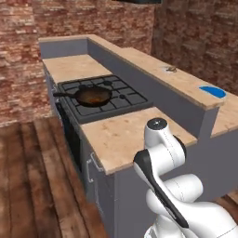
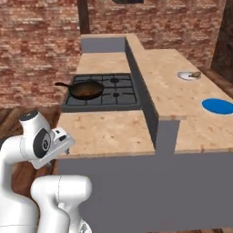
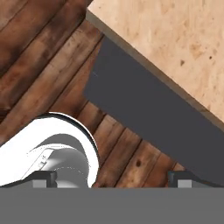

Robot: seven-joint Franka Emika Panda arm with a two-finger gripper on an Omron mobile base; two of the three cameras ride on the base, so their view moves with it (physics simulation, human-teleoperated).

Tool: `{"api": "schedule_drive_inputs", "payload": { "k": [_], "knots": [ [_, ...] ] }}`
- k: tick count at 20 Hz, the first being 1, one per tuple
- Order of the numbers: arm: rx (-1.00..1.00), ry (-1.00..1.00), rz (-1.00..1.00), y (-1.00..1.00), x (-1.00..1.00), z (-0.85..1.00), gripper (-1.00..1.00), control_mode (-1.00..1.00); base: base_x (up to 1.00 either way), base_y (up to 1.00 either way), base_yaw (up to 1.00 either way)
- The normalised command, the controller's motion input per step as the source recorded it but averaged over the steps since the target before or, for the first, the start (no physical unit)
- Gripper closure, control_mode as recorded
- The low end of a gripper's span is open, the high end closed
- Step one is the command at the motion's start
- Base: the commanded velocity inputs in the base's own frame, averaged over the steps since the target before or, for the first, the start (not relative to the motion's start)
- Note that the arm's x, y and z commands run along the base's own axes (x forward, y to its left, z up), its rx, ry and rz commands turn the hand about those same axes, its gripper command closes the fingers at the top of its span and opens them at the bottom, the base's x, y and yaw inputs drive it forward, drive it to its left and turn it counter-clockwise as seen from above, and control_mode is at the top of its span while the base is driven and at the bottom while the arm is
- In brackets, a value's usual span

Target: Take the chicken drumsticks from the pan and place one on each plate on the dining counter.

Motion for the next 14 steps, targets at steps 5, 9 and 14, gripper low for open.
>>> {"api": "schedule_drive_inputs", "payload": {
  "k": [5, 9, 14],
  "knots": [
    [0.00, 0.00, 0.00, 0.00, 0.00, 0.00, -1.00, 1.00, -0.01, 1.00, -0.52],
    [0.00, 0.00, 0.00, 0.00, 0.00, 0.00, -1.00, 1.00, -0.02, 1.00, -0.51],
    [0.00, 0.00, 0.00, 0.00, 0.00, 0.00, -1.00, 1.00, 0.02, 1.00, -0.51]
  ]
}}
